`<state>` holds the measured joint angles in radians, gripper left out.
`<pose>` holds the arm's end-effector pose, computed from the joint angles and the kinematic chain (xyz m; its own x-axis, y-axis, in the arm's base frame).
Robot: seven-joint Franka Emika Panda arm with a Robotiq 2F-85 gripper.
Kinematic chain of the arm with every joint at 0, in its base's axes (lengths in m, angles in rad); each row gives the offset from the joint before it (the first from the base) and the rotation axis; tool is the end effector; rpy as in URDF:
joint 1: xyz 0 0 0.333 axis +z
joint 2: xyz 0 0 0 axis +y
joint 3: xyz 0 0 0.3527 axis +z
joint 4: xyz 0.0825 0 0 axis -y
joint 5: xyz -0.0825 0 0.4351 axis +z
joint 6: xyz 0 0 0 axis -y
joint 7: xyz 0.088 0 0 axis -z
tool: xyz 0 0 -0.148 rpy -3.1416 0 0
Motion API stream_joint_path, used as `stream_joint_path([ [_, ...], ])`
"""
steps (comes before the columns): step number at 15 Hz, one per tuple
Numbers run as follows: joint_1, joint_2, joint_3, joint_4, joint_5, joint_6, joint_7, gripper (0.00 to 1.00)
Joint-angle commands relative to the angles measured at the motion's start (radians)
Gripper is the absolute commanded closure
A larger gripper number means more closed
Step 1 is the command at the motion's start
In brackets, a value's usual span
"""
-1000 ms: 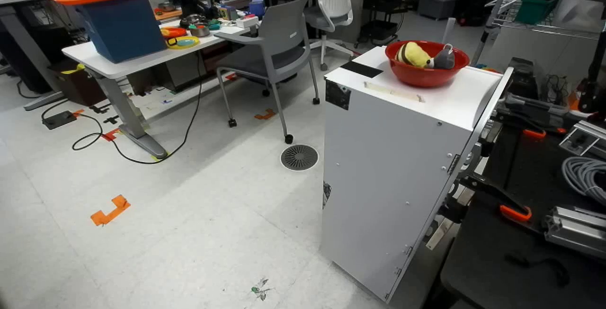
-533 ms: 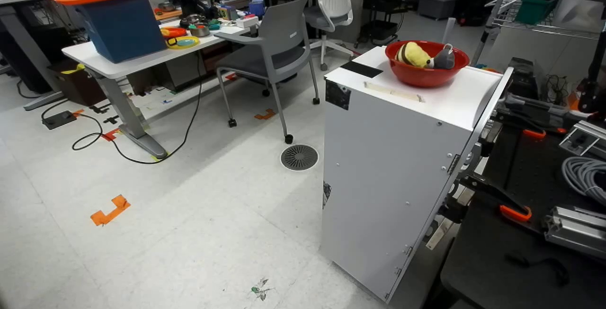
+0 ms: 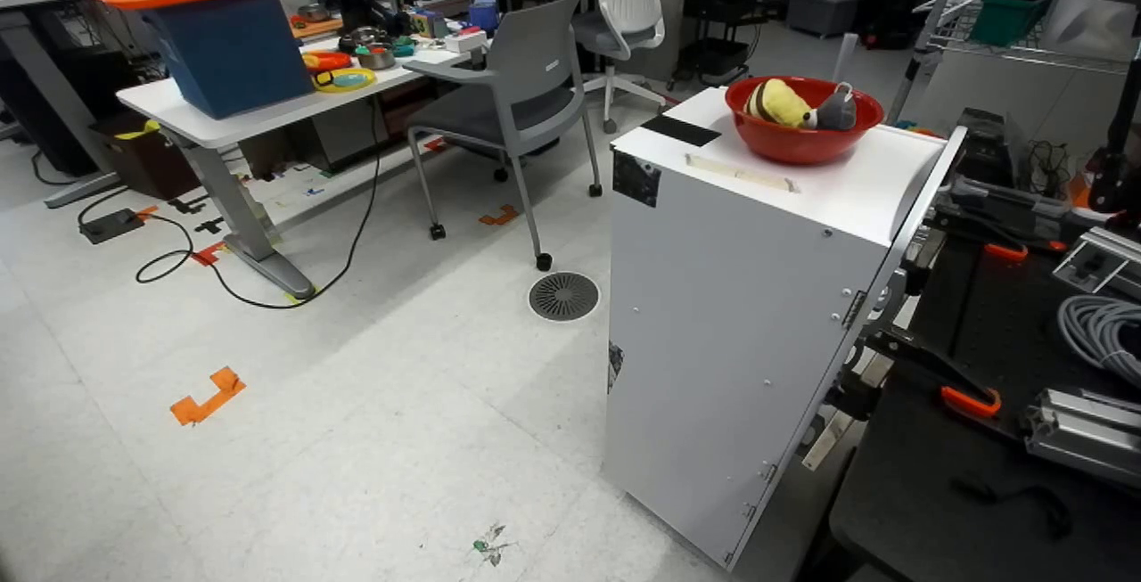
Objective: Put the bear plush toy on the fridge
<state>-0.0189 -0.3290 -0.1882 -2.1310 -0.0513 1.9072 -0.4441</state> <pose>0.4973 -0.1175 0.5328 0.9620 0.2559 0.0949 0.2538 -0.9667 0.0334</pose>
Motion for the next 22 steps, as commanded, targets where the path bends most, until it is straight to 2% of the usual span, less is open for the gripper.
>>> stream_joint_path([
  [1, -0.011, 0.001, 0.009, 0.002, 0.004, -0.002, -0.003, 0.0],
  [11, -0.011, 0.001, 0.009, 0.002, 0.004, -0.002, -0.003, 0.0],
  [17, -0.03, 0.023, 0.043, 0.036, -0.021, -0.037, 0.165, 0.0],
  [22, -0.011, 0.07, 0.103, 0.045, -0.065, -0.034, 0.226, 0.0],
])
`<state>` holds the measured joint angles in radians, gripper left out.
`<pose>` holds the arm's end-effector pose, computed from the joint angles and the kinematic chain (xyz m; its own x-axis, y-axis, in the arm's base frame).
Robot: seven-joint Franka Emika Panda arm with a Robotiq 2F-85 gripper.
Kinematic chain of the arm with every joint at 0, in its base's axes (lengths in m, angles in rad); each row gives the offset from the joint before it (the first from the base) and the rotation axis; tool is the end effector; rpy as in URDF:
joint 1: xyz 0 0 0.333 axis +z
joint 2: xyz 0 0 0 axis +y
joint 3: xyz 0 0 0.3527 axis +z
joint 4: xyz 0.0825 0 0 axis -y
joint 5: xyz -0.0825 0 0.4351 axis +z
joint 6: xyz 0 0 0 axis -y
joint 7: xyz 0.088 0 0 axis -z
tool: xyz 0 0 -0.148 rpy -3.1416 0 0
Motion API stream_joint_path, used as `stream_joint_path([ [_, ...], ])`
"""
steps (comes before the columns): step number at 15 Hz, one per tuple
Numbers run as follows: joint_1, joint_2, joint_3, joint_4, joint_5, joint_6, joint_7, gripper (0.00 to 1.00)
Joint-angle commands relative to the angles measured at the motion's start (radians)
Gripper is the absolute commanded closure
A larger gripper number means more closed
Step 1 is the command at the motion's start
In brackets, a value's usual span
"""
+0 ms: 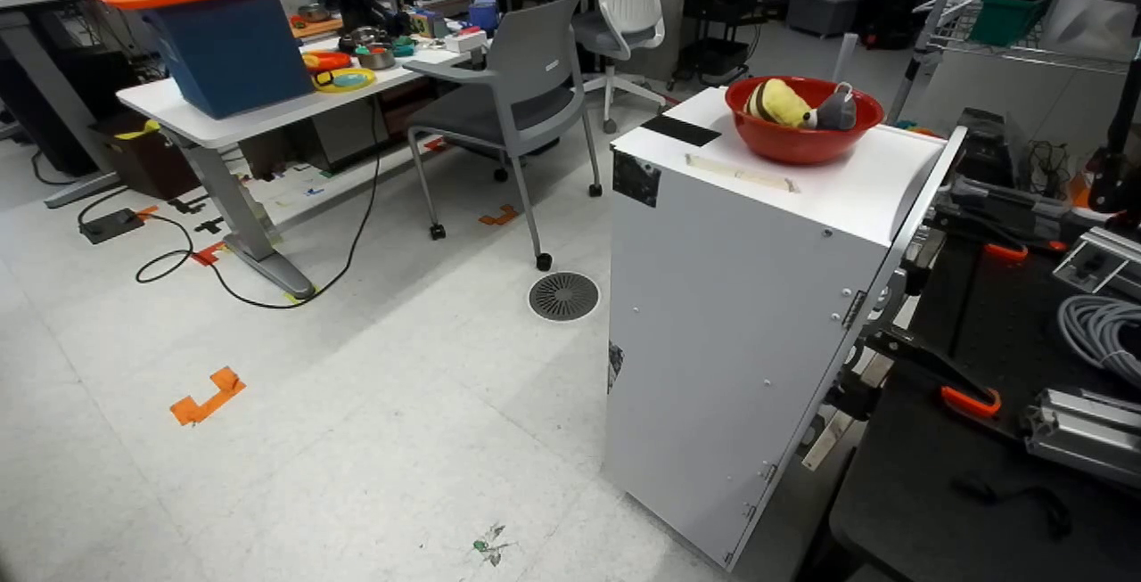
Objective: Put the bear plush toy on the fridge
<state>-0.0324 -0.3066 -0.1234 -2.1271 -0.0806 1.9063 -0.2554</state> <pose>0.5069 -0.0929 0.5254 0.9892 0.1286 0.0704 0.1244 -0.9904 0.0606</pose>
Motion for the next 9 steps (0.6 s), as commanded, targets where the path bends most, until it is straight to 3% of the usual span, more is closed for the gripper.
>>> stream_joint_path([
  [1, 0.006, 0.059, 0.049, 0.045, -0.037, -0.039, 0.039, 0.0],
  [9, 0.028, 0.093, 0.066, 0.034, 0.07, -0.025, 0.035, 0.0],
])
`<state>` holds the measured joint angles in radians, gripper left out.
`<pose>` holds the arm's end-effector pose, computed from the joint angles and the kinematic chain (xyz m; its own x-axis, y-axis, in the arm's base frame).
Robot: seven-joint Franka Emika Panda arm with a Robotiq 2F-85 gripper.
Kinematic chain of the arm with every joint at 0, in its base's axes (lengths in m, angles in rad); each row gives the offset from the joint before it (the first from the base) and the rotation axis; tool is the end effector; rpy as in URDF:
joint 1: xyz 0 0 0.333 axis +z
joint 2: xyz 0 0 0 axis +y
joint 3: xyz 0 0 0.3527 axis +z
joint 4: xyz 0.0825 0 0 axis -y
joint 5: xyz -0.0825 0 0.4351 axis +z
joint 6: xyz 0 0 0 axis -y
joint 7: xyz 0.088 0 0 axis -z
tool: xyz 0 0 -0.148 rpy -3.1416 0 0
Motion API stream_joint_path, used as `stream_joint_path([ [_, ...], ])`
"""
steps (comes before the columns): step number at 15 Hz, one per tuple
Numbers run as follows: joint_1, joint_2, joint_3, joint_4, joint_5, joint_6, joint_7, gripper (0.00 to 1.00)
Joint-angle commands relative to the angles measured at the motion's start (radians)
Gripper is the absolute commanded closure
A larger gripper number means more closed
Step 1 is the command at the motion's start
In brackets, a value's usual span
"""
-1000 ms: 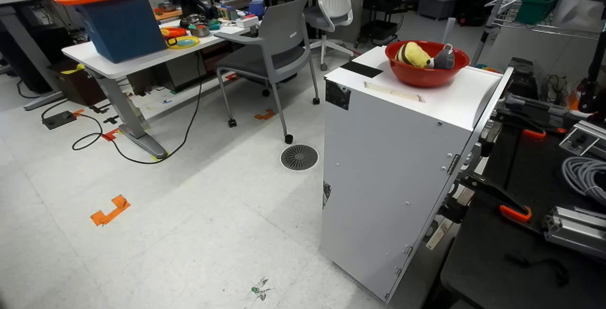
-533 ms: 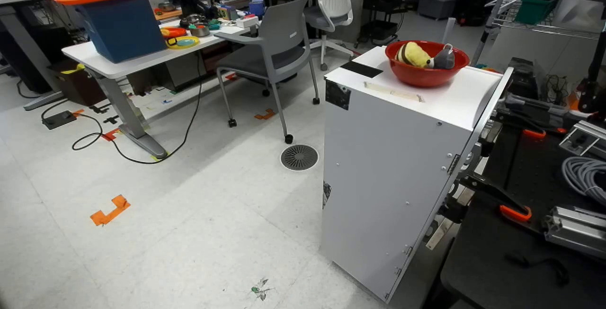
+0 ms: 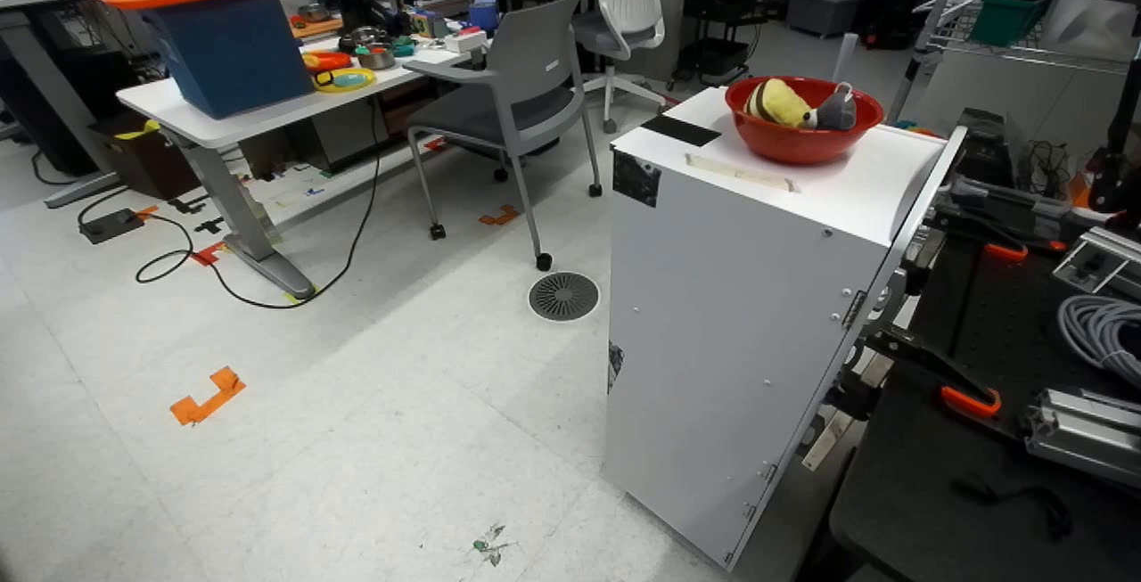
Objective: Put the bear plush toy on the fridge
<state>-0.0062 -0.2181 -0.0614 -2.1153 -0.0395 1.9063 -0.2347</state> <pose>0.5307 -0.0416 0.4864 0.9836 0.1804 0.0028 0.1803 -0.9833 0.0255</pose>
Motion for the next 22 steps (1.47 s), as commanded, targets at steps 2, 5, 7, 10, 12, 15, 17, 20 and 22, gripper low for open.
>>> stream_joint_path([
  [2, -0.003, -0.018, 0.01, 0.009, 0.011, 0.0, 0.035, 0.0],
  [5, -0.003, -0.007, 0.005, 0.002, 0.011, 0.0, 0.016, 0.0],
  [7, -0.003, -0.011, 0.005, 0.002, 0.011, 0.0, 0.017, 0.0],
  [10, -0.003, -0.011, 0.005, 0.002, 0.011, 0.0, 0.018, 0.0],
  [12, -0.005, -0.006, 0.0, -0.003, 0.01, 0.002, 0.009, 0.0],
  [15, -0.001, 0.03, -0.009, 0.008, 0.038, 0.004, -0.035, 0.0],
  [17, 0.001, 0.064, -0.012, 0.018, 0.06, 0.003, -0.066, 0.0],
  [20, 0.006, 0.138, -0.004, 0.051, 0.097, -0.014, -0.12, 0.0],
  [22, 0.013, 0.196, 0.012, 0.08, 0.105, -0.032, -0.151, 0.0],
])
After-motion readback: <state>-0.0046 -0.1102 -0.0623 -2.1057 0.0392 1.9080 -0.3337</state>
